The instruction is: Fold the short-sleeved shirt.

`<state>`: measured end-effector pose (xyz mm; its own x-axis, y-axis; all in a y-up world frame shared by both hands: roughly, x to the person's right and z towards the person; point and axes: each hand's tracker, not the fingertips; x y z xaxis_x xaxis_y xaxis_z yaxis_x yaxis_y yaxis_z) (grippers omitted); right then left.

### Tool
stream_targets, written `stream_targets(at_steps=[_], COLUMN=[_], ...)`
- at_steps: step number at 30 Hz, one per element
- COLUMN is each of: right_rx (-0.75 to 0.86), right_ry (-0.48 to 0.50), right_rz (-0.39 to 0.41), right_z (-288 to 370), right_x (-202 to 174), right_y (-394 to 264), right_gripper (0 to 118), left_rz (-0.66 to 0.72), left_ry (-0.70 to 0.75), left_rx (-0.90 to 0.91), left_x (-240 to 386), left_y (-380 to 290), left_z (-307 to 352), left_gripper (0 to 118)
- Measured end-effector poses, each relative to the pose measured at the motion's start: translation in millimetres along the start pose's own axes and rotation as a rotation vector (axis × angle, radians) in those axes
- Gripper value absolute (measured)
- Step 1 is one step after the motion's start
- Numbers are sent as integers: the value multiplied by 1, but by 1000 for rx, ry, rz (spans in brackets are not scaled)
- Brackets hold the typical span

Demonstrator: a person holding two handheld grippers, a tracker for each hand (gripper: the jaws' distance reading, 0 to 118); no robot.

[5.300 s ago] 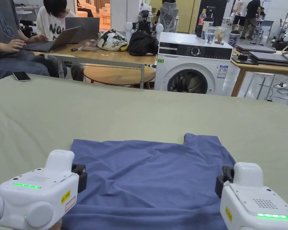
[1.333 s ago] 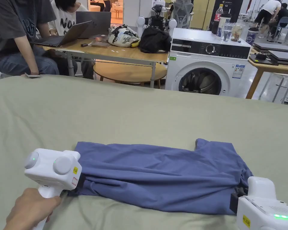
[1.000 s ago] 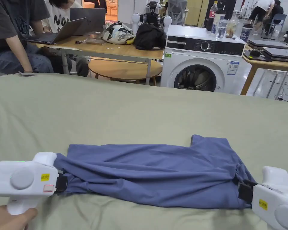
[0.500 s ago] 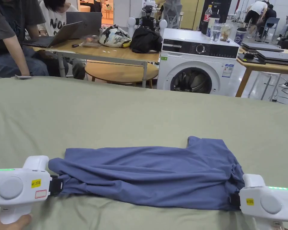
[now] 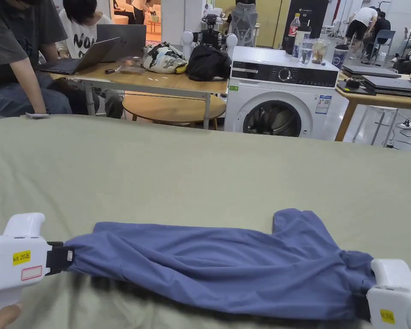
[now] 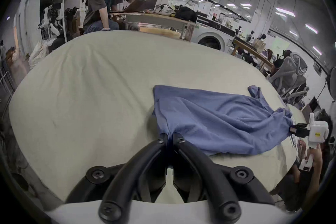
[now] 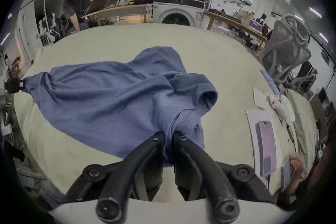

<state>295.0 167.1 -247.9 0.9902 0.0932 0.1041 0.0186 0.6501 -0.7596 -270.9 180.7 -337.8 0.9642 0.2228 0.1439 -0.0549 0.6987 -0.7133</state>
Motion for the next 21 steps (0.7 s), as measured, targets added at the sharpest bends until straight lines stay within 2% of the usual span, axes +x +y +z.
stream_targets(at_steps=[5, 8, 13, 16, 17, 18, 20, 21], right_rx=[-82, -107, -101, -90, -84, -59, 23, 63], right_ry=[-3, 1, -21, -37, -37, -36, -37, -46], right_rz=[26, 15, 10, 8, -14, -53, -78, -70], right_z=[3, -13, -34, -28, -26, -20, -6, 4], right_x=[-6, -9, -14, -17, -14, -14, -16, -18], right_y=[-38, -55, -65, -58, -55, -50, -40, -29], right_gripper=[6, 6, 8, 15, 24, 35, 42, 48], left_rz=[26, 37, 5, -4, -14, -21, -24, -24], left_ry=[40, 56, 93, 116, 120, 123, 121, 107], left_rx=[-60, -135, -180, -178, -180, -178, -163, -135], left_x=[-19, -23, -22, -13, -10, -5, 3, 7], left_y=[-28, -51, -74, -65, -60, -56, -47, -43], left_z=[5, -6, -32, -28, -27, -23, -18, -16], left_gripper=[0, 0, 0, 0, 0, 5, 33, 42])
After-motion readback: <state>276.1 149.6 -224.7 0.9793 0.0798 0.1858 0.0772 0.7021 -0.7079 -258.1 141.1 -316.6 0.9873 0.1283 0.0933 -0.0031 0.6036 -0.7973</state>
